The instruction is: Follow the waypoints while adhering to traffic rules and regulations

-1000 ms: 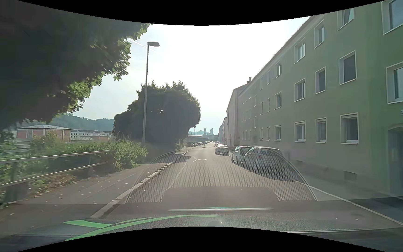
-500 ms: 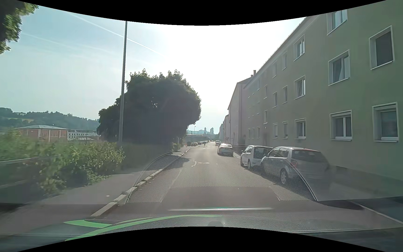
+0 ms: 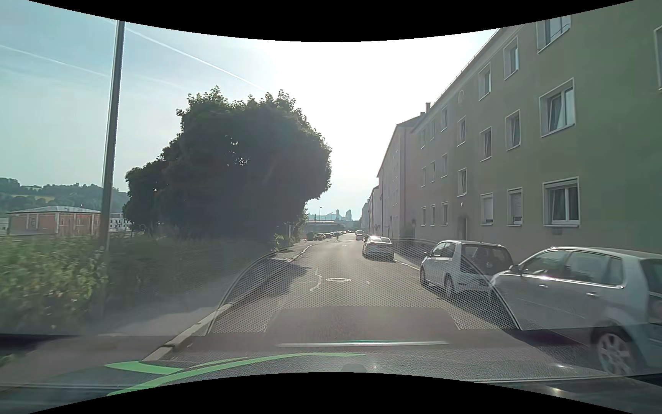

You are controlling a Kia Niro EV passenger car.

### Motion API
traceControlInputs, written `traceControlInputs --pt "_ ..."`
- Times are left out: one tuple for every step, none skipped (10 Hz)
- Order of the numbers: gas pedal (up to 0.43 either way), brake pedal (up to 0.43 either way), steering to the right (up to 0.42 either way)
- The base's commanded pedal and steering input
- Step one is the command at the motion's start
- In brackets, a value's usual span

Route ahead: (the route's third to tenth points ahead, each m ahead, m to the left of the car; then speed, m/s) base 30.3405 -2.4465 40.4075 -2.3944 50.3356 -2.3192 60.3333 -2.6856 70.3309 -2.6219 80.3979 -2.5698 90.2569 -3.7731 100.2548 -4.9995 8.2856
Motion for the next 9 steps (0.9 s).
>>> traceControlInputs --pt "0.047 0.000 -0.001" --pt "0.047 0.000 -0.001" --pt "0.047 0.000 -0.001" --pt "0.047 0.000 -0.001" --pt "0.047 0.000 0.000" --pt "0.047 0.000 0.000" --pt "0.047 0.000 0.000" --pt "0.047 0.000 0.000" --pt "0.047 0.000 0.000"
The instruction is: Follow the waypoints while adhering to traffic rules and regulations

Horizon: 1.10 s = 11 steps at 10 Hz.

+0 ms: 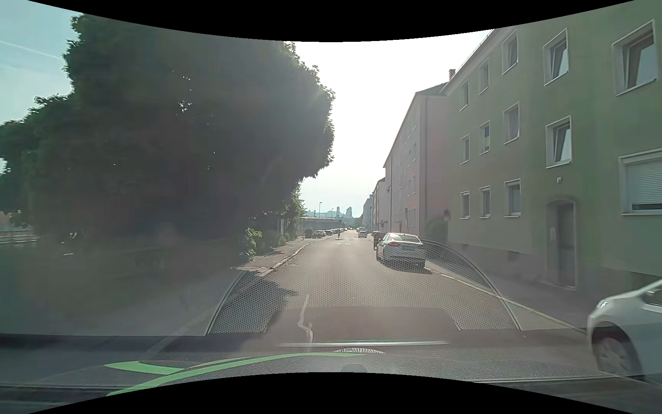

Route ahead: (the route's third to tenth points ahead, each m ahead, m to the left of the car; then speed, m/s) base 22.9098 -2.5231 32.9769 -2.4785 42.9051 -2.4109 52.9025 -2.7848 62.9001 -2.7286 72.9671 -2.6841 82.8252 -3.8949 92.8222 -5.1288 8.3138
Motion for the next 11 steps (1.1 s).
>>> traceControlInputs --pt "0.047 0.000 0.000" --pt "0.047 0.000 0.001" --pt "0.047 0.000 0.001" --pt "0.047 0.000 0.001" --pt "0.047 0.000 0.002" --pt "0.047 0.000 0.003" --pt "0.047 0.000 0.005" --pt "0.047 0.000 0.006" --pt "0.039 0.000 0.007" --pt "0.039 0.000 0.007" --pt "0.039 0.000 0.008"
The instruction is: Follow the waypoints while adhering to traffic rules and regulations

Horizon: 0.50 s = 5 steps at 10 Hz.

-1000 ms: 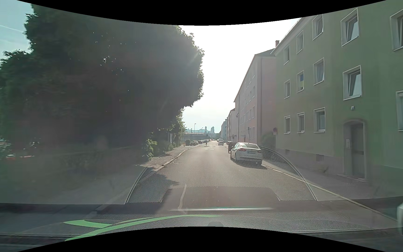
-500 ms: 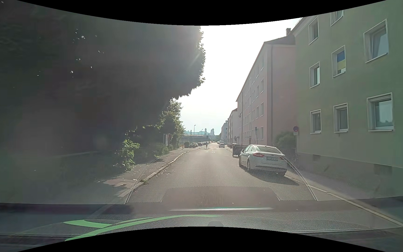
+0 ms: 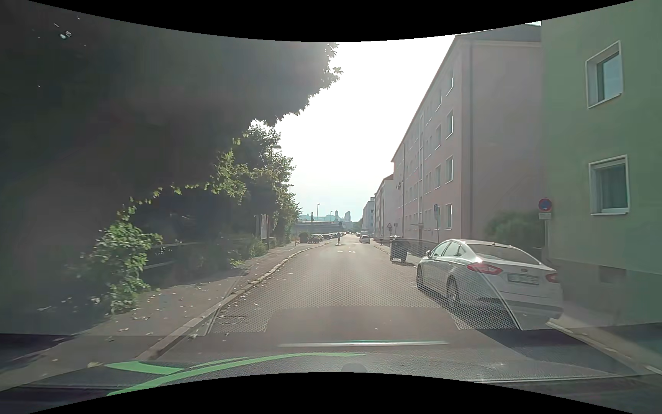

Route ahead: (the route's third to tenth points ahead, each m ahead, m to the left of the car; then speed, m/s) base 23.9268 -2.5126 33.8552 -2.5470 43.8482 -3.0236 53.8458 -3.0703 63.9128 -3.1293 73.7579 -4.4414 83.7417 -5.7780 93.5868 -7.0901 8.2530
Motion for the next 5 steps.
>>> traceControlInputs --pt "0.039 0.000 0.009" --pt "0.039 0.000 0.011" --pt "0.039 0.000 0.012" --pt "0.039 0.000 0.014" --pt "0.039 0.000 0.016"
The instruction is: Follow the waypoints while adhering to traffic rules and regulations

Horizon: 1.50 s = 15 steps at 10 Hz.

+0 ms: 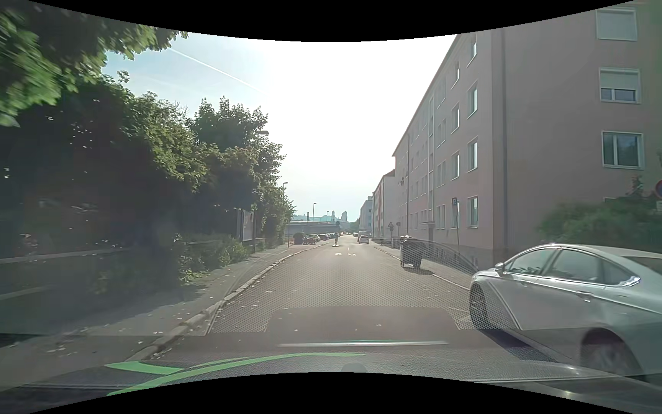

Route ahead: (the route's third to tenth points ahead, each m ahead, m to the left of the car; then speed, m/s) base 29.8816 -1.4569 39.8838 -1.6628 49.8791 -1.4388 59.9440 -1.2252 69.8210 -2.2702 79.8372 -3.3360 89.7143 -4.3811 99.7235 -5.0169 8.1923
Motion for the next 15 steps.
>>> traceControlInputs --pt "0.039 0.000 0.019" --pt "0.039 0.000 0.021" --pt "0.039 0.000 0.022" --pt "0.039 0.000 0.024" --pt "0.039 0.000 0.025" --pt "0.039 0.000 0.025" --pt "0.039 0.000 0.025" --pt "0.039 0.000 0.025" --pt "0.039 0.000 0.024" --pt "0.039 0.000 0.023" --pt "0.039 0.000 0.023" --pt "0.039 0.000 0.022" --pt "0.039 0.000 0.022" --pt "0.039 0.000 0.021" --pt "0.039 0.000 0.021"
